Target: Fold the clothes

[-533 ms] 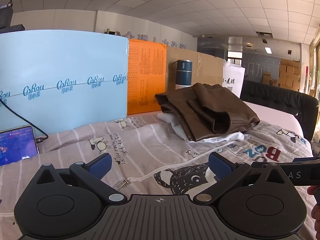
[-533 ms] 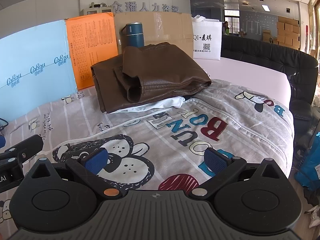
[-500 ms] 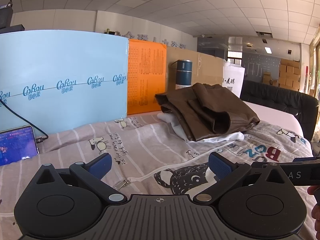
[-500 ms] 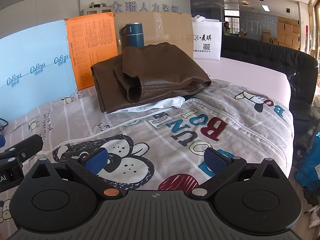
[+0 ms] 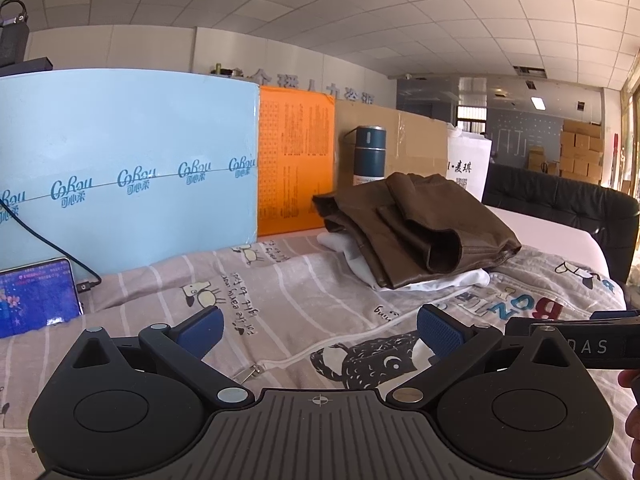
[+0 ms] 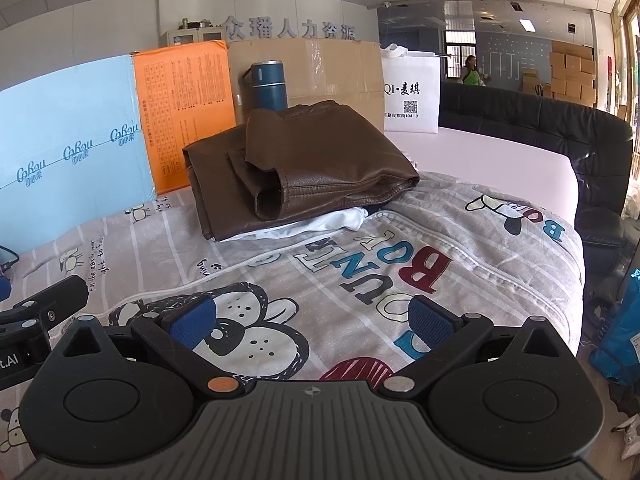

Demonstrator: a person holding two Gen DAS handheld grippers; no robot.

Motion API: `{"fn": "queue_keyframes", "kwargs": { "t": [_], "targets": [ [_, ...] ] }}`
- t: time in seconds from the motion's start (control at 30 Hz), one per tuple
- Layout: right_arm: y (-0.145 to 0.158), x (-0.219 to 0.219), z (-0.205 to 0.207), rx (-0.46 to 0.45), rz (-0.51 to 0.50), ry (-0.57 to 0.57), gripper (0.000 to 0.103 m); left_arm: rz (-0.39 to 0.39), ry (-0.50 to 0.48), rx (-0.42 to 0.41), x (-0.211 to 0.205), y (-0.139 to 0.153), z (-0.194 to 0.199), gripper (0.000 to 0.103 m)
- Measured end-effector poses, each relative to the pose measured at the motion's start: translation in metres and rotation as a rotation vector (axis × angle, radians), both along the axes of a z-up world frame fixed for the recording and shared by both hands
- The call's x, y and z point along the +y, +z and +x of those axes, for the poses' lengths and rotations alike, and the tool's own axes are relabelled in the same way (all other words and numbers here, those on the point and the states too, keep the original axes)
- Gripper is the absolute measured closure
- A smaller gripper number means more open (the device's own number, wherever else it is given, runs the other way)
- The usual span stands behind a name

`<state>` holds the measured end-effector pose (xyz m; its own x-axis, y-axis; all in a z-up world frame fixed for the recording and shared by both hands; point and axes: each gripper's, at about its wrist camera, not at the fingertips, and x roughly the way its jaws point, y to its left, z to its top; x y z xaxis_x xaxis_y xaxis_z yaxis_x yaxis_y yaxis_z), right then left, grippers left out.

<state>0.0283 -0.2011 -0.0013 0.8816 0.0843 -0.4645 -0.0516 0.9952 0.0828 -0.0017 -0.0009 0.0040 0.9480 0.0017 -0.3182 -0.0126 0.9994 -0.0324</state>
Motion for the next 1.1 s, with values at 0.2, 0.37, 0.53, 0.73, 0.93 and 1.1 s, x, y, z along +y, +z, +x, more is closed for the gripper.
{"fn": "queue_keyframes", "kwargs": {
  "t": [0.2,0.37,0.53,0.73,0.93,1.1],
  "targets": [
    [0.001,0.001,0.0,-0.002,-0.009,0.001,0.0,-0.01,0.002,-0.003,0.001,0.001,-0.001,0.0],
    [0.0,0.0,-0.001,0.002,-0.019,0.0,0.0,-0.009,0.0,-0.014,0.001,0.001,-0.002,0.0],
    [-0.001,0.001,-0.002,0.0,-0.038,0.009,0.0,0.018,-0.039,-0.058,-0.006,0.001,-0.008,0.0],
    [0.002,0.001,-0.007,-0.025,-0.014,0.063,0.0,0.069,-0.005,-0.095,-0.014,0.009,-0.012,0.0],
    [0.006,0.0,-0.014,-0.054,0.026,0.135,0.0,0.093,0.05,-0.092,-0.017,0.014,-0.033,0.0],
    [0.009,-0.001,-0.02,-0.078,0.059,0.194,0.0,0.089,0.077,-0.082,-0.011,0.014,-0.054,0.0]
  ]
}}
